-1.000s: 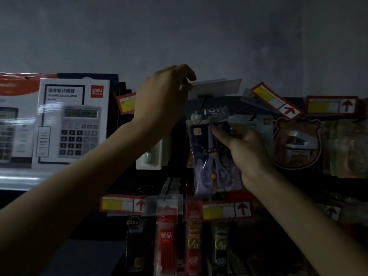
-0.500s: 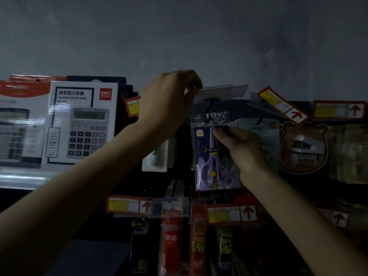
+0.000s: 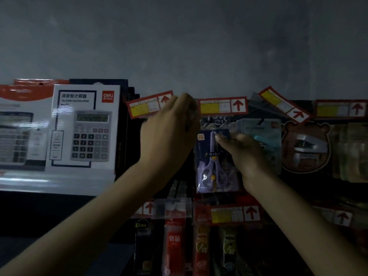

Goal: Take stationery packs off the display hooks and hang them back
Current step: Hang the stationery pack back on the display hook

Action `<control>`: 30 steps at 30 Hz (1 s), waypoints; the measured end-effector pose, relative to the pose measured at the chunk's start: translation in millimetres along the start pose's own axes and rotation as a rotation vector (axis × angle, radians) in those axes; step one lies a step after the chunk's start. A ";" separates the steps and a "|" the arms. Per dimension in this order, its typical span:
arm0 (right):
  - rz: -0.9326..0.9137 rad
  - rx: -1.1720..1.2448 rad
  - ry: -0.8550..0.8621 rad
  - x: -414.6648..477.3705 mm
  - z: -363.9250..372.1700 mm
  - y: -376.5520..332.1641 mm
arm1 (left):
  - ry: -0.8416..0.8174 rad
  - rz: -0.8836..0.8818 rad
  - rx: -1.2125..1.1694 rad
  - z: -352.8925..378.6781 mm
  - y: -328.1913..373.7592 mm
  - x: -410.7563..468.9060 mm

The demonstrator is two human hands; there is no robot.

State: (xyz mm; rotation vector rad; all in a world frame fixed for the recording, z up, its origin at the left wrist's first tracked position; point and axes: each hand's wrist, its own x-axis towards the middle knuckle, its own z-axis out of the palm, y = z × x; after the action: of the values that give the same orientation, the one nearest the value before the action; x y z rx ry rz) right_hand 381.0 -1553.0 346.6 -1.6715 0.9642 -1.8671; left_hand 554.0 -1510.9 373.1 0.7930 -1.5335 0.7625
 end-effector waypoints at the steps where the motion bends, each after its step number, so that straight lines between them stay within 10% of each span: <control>1: 0.003 0.017 -0.009 -2.7 -0.2 -0.9 | -0.047 -0.036 -0.004 3.7 2.0 -7.9; 11: 0.077 -0.099 -0.030 -29.2 -10.5 5.3 | -0.403 -0.293 -0.194 39.3 10.7 -52.3; 16: -0.048 -0.506 -0.029 -51.0 -18.3 12.3 | -0.383 -0.197 -0.020 45.6 15.9 -58.1; 30: 0.071 -0.383 -0.087 -25.5 -22.2 37.3 | -0.463 -0.109 0.332 84.9 31.7 -26.4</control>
State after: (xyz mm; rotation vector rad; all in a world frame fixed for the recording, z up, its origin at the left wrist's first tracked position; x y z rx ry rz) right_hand 359.0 -1554.3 301.3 -1.8844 1.3920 -1.6222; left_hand 483.1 -1562.1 337.6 1.3625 -1.7740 0.7988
